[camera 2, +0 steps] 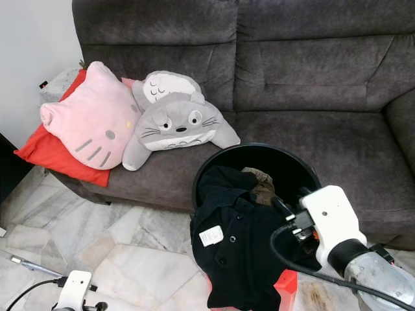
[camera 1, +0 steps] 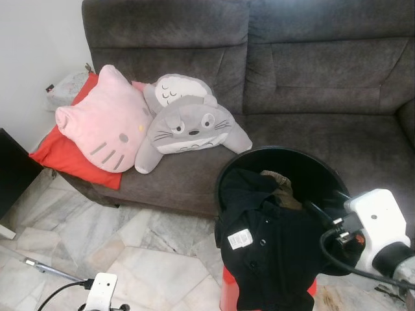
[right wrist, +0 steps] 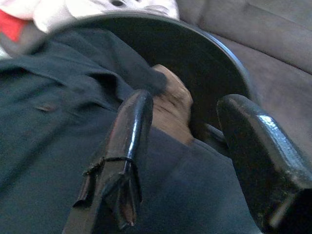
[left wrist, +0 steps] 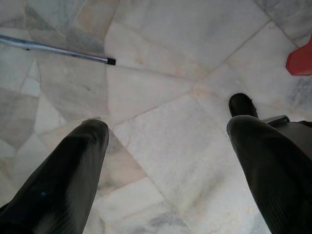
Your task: Hang hanger
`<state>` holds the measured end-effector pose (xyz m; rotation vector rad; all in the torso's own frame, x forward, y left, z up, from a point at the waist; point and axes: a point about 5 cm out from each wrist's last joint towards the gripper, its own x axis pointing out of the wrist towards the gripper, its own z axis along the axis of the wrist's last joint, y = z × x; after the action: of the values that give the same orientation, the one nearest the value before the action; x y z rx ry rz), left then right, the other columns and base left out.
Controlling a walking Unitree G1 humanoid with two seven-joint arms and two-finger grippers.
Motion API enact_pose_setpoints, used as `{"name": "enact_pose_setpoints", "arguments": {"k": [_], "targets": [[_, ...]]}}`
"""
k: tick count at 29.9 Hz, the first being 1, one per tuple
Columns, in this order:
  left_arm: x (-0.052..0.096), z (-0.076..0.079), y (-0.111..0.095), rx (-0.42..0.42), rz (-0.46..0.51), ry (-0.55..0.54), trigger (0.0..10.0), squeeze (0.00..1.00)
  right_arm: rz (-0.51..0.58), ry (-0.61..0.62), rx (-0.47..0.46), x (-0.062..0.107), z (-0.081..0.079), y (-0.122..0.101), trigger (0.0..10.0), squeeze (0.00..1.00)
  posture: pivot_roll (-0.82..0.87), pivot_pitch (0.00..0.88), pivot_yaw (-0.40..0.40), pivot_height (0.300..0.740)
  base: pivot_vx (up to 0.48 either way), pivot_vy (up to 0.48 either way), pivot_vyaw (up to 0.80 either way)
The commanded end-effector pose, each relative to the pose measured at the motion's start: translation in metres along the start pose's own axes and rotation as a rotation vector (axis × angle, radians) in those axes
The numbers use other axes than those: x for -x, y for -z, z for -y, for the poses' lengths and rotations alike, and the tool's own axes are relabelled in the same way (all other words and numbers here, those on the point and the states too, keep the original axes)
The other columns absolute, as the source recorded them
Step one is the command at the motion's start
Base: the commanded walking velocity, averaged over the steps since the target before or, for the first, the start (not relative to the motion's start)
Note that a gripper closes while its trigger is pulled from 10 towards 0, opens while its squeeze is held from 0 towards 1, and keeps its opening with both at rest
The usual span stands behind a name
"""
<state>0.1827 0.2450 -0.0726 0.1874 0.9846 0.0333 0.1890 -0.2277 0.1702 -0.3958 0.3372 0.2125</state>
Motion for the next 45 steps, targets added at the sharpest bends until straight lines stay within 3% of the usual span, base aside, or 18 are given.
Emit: {"name": "enact_pose_setpoints", "arguments": {"k": [1,3,5,9,10,13,14,20,23,28,29,31,33,34,36,38,42,45], "targets": [[0.001,-0.005,0.005,-0.008,-0.023,-0.008,10.0,0.0,0.001,0.008,0.011,-0.006,0.001,0.001,10.0,0.0,-0.34,0.068,0.166,0.74,0.0,0.0,0.0],[0.001,-0.005,0.005,-0.009,-0.023,-0.005,10.0,0.0,0.06,0.022,0.0,-0.023,0.008,-0.006,10.0,0.0,-0.34,0.063,0.172,0.74,0.0,0.0,0.0],[0.001,-0.005,0.005,-0.008,-0.023,-0.005,10.0,0.0,0.073,0.021,0.002,-0.026,0.009,-0.008,10.0,0.0,-0.34,0.063,0.172,0.74,0.0,0.0,0.0],[0.001,-0.005,0.005,0.005,-0.019,-0.008,10.0,0.0,0.258,0.062,-0.021,-0.041,0.012,-0.036,10.0,0.0,-0.32,0.054,0.168,0.74,0.0,0.0,0.0],[0.001,-0.005,0.005,0.014,-0.016,-0.01,10.0,0.0,0.327,0.106,-0.019,-0.045,0.013,-0.046,10.0,0.0,-0.32,0.054,0.168,0.74,0.0,0.0,0.0],[0.001,-0.005,0.006,0.016,-0.016,-0.012,10.0,0.0,0.394,0.199,-0.064,-0.049,0.015,-0.053,10.0,0.0,-0.32,0.05,0.161,0.74,0.0,0.0,0.0],[0.002,-0.005,0.006,0.016,-0.016,-0.012,10.0,0.0,0.43,0.224,-0.108,-0.05,0.01,-0.056,10.0,0.0,-0.31,0.049,0.16,0.74,0.0,0.0,0.0],[0.002,-0.006,0.006,0.016,-0.008,-0.006,10.0,0.0,0.484,0.186,-0.148,-0.053,-0.016,-0.06,10.0,0.0,-0.31,0.045,0.154,0.74,0.0,0.0,0.0],[0.002,-0.006,0.007,0.024,-0.005,-0.01,10.0,0.0,0.489,0.155,-0.13,-0.057,-0.03,-0.059,10.0,0.0,-0.3,0.038,0.147,0.74,0.0,0.0,0.0],[0.002,-0.006,0.009,0.022,-0.016,-0.009,10.0,0.0,0.47,0.141,-0.094,-0.063,-0.028,-0.06,10.0,0.0,-0.3,0.032,0.145,0.74,0.0,0.0,0.0],[0.002,-0.006,0.009,0.023,-0.018,-0.007,10.0,0.0,0.437,0.136,-0.04,-0.067,-0.024,-0.059,10.0,0.0,-0.3,0.028,0.145,0.74,0.0,0.0,0.0],[0.002,-0.005,0.009,0.023,-0.019,-0.006,10.0,0.0,0.425,0.137,-0.023,-0.068,-0.023,-0.058,10.0,0.0,-0.3,0.028,0.145,0.74,0.0,0.0,0.0],[0.002,-0.005,0.01,0.025,-0.021,-0.001,10.0,0.0,0.36,0.141,0.069,-0.077,-0.01,-0.053,10.0,0.0,-0.31,0.024,0.151,0.74,0.0,0.0,0.0],[0.002,-0.005,0.01,0.023,-0.021,0.0,10.0,0.0,0.293,0.12,0.181,-0.087,0.0,-0.05,10.0,0.0,-0.31,0.024,0.151,0.74,0.0,0.0,0.0],[0.002,-0.005,0.009,0.02,-0.021,0.0,10.0,0.0,0.28,0.091,0.227,-0.092,0.005,-0.051,10.0,0.0,-0.31,0.024,0.154,0.74,0.0,0.0,0.0],[0.002,-0.005,0.009,0.028,-0.017,-0.003,10.0,0.0,0.292,0.016,0.164,-0.104,0.012,-0.062,10.0,0.0,-0.3,0.029,0.153,0.74,0.0,0.0,0.0],[0.002,-0.005,0.009,0.032,-0.016,-0.004,10.0,0.0,0.273,-0.077,0.161,-0.114,0.012,-0.066,10.0,0.0,-0.3,0.033,0.154,0.74,0.0,0.0,0.0],[0.002,-0.005,0.008,0.04,-0.016,-0.004,10.0,0.0,0.181,-0.181,0.151,-0.129,0.014,-0.059,10.0,0.0,-0.29,0.039,0.156,0.74,0.0,0.0,0.0]]}}
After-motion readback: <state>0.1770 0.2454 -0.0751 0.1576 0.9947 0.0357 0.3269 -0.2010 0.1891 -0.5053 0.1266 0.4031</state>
